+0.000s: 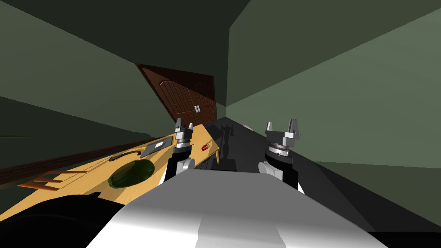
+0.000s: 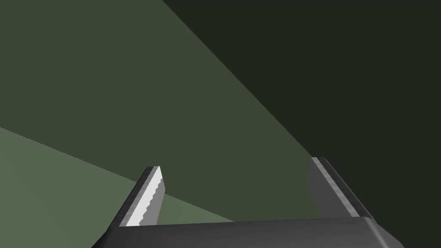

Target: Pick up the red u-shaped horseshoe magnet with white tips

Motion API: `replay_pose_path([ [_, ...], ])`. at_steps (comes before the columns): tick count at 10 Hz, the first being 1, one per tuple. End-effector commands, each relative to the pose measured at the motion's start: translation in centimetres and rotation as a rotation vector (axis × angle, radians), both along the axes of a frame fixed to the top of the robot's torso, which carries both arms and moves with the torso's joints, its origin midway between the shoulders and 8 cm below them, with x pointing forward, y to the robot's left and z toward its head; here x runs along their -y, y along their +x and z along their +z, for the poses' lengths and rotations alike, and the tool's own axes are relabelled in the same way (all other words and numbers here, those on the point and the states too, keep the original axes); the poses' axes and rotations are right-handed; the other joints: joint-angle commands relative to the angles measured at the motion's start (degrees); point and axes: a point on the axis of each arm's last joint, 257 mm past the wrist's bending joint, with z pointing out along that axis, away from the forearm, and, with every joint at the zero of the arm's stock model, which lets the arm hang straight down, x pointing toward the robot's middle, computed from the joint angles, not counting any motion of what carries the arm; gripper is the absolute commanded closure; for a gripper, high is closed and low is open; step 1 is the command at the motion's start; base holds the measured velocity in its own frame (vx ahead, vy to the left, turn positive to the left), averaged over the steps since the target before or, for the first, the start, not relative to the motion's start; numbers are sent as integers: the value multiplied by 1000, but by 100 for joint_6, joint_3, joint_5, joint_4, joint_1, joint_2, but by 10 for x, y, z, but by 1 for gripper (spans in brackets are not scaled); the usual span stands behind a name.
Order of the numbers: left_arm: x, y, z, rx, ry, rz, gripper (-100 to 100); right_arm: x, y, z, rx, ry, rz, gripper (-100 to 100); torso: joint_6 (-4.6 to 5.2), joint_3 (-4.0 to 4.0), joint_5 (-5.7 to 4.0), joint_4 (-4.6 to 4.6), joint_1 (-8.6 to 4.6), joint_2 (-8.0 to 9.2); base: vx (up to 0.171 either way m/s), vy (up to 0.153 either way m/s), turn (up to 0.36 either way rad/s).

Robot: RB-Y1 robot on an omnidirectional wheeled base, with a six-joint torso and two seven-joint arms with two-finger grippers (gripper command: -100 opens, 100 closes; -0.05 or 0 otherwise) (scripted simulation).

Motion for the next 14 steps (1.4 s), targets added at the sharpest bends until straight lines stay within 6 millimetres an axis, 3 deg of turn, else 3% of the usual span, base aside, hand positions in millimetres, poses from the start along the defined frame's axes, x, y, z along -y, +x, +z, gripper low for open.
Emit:
replay_pose_path([
  [1,-1,7,-13,-41,30,-10,-100,0,0,0,0,0,0,0,0,0,0,0,0,0,7,-48,18],
  [8,-30,40,-93,-264,51,8,-100,0,0,0,0,0,0,0,1,-5,-8,-2,-34,-9,18,-103,30],
  [14,-73,60,-188,-497,-22,51,-100,0,0,0,0,0,0,0,0,-8,-9,-3,-36,-13,25,-100,39],
])
